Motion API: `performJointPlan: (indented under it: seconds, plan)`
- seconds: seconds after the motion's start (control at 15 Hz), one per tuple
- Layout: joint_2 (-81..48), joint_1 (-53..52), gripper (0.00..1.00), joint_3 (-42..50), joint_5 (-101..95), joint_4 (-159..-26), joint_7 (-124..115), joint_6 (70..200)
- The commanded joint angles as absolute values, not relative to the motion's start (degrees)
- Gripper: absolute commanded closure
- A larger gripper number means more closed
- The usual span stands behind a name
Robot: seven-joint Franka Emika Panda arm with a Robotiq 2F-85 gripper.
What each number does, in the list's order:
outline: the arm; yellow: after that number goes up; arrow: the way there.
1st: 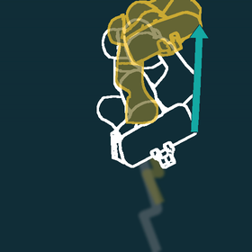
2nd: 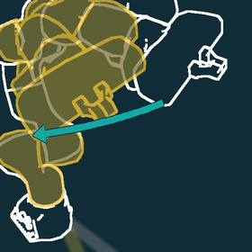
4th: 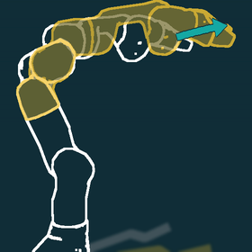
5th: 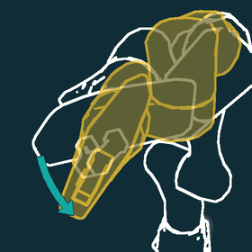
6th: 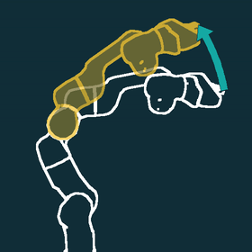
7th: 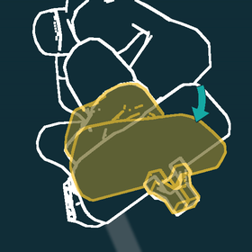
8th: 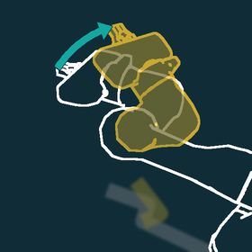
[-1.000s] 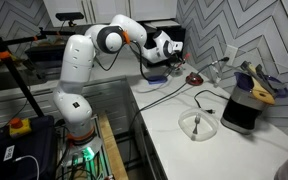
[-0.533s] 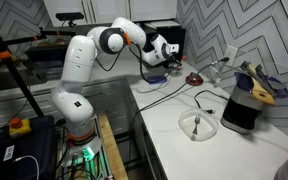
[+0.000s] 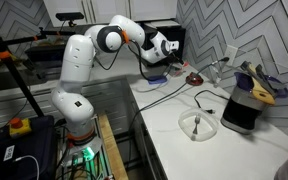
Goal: Put the pen inside the container
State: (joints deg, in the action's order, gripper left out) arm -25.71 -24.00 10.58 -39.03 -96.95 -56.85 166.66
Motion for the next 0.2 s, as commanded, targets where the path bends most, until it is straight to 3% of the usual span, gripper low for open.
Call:
performJointPlan:
  seconds: [0.0,0.07,0.13]
  plan:
    - [-15.1,-17.0,0.01,3.0,-30.2,-106.8,-50.1,173.8]
    - [-22.2,-21.6,0.17,8.0,-34.8,-98.7,-55.0,170.1]
    - [-20.0,-19.8,0.1,6.1,-32.7,-100.4,-52.9,171.6]
